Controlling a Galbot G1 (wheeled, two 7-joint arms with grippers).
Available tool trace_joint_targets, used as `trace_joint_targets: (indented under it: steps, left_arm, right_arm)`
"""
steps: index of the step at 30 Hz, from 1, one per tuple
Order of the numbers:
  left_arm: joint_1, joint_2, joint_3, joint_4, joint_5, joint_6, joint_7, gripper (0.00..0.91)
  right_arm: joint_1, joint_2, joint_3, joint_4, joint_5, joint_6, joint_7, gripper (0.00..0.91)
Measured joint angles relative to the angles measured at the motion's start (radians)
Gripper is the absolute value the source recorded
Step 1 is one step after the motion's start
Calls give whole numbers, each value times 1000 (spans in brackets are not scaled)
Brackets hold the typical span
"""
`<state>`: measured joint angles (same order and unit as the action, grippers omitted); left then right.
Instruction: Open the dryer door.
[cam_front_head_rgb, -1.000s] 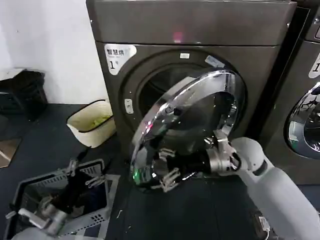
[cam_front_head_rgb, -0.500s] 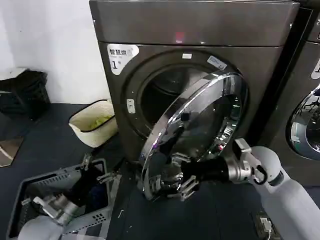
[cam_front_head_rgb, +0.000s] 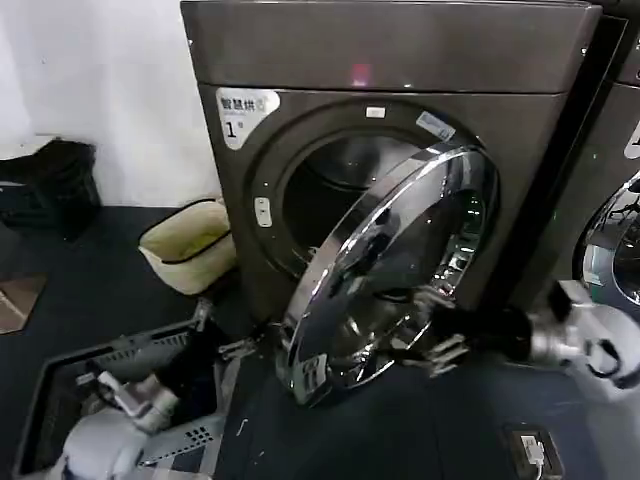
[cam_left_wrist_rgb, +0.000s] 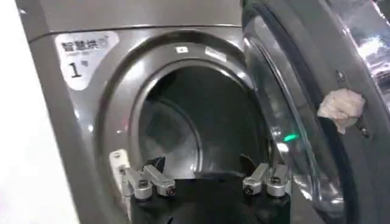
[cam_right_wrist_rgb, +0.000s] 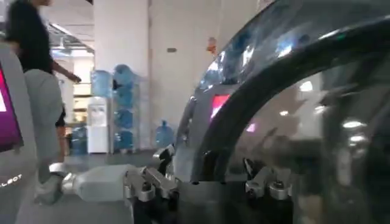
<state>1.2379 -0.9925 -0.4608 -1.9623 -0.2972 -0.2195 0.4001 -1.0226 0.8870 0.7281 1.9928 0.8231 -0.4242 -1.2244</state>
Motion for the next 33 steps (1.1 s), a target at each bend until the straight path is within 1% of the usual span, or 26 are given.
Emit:
trace_joint_targets:
  steps: [4, 8, 10, 13, 18, 24, 27, 29, 31, 33]
  left_arm:
    - [-47, 21, 61, 13, -15, -11, 9, 907]
    - [-83, 42, 119, 22, -23, -24, 12, 907]
    - [-100, 48, 147, 28, -25, -32, 13, 907]
    - [-130, 51, 195, 39, -28, -40, 14, 907]
    - [-184, 44, 285, 58, -33, -52, 14, 907]
    - [-274, 9, 416, 100, -35, -63, 12, 907]
    - [-327, -18, 486, 126, -40, -63, 9, 907]
    - [-359, -35, 525, 139, -44, -61, 7, 907]
    - [-393, -56, 563, 156, -46, -56, 5, 907]
    - [-424, -78, 598, 173, -48, -53, 3, 907]
  right_arm:
    - [-106, 16, 138, 37, 36, -8, 22, 907]
    - [-212, 36, 286, 73, 42, -3, 15, 907]
    - [-265, 48, 352, 93, 41, 3, 14, 907]
    - [-351, 74, 455, 120, 17, 7, 25, 907]
    - [-493, 136, 628, 159, -5, 3, 75, 907]
    - [-619, 208, 789, 160, -7, 54, 203, 907]
    - [-661, 241, 852, 172, -12, 80, 301, 907]
    - [-687, 272, 893, 183, -43, 101, 397, 907]
    - [-710, 311, 928, 190, -99, 125, 503, 907]
    - [-729, 354, 956, 193, -162, 165, 615, 907]
